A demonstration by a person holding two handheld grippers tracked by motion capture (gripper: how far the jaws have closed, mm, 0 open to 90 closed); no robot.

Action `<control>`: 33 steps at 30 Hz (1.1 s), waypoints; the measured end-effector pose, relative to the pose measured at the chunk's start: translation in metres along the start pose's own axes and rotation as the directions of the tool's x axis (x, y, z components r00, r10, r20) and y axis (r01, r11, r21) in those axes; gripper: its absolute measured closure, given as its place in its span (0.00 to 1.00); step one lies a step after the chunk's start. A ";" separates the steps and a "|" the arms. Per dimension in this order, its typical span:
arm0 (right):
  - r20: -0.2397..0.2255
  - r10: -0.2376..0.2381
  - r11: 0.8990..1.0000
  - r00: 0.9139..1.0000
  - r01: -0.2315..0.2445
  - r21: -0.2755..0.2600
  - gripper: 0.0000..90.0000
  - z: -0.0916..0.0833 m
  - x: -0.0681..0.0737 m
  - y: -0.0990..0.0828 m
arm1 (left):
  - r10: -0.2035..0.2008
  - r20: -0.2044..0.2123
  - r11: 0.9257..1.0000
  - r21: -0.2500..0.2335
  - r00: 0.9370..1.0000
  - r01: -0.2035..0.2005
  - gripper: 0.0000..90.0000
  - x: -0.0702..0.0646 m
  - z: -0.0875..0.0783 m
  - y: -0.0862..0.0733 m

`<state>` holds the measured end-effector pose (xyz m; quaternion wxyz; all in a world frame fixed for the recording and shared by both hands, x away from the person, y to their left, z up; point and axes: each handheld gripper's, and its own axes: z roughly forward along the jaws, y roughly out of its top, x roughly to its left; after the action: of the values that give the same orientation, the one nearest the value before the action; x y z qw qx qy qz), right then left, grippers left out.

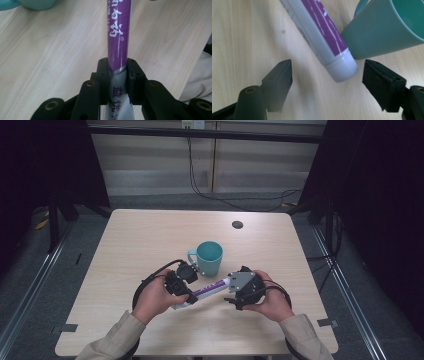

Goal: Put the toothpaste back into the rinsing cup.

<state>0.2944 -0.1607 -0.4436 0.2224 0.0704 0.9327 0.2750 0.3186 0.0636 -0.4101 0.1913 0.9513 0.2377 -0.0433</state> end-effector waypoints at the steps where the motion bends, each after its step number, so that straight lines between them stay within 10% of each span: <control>1: -0.010 -0.002 1.000 1.000 0.002 -0.009 0.28 0.001 0.000 0.000 | 0.008 -0.001 1.000 -0.001 1.000 -0.008 0.83 -0.001 0.001 0.001; 24: -0.090 0.044 0.998 0.995 -0.041 0.042 0.68 0.007 0.003 -0.006 | 0.075 0.048 0.995 -0.073 0.996 -0.071 0.80 -0.005 0.000 0.019; 29: -0.098 0.086 0.996 0.991 -0.084 0.024 0.70 -0.003 -0.001 -0.009 | 0.067 0.019 0.983 -0.175 0.998 -0.063 0.47 0.003 -0.003 0.015; 33: -0.083 0.082 0.996 0.993 -0.079 0.038 0.70 -0.009 -0.002 -0.013 | 0.039 -0.008 0.971 -0.238 0.999 -0.039 0.39 0.007 -0.010 0.012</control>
<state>0.2922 -0.1762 -0.4428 0.1700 0.1002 0.9423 0.2704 0.3306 0.0612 -0.3983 0.3043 0.9261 0.2227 -0.0094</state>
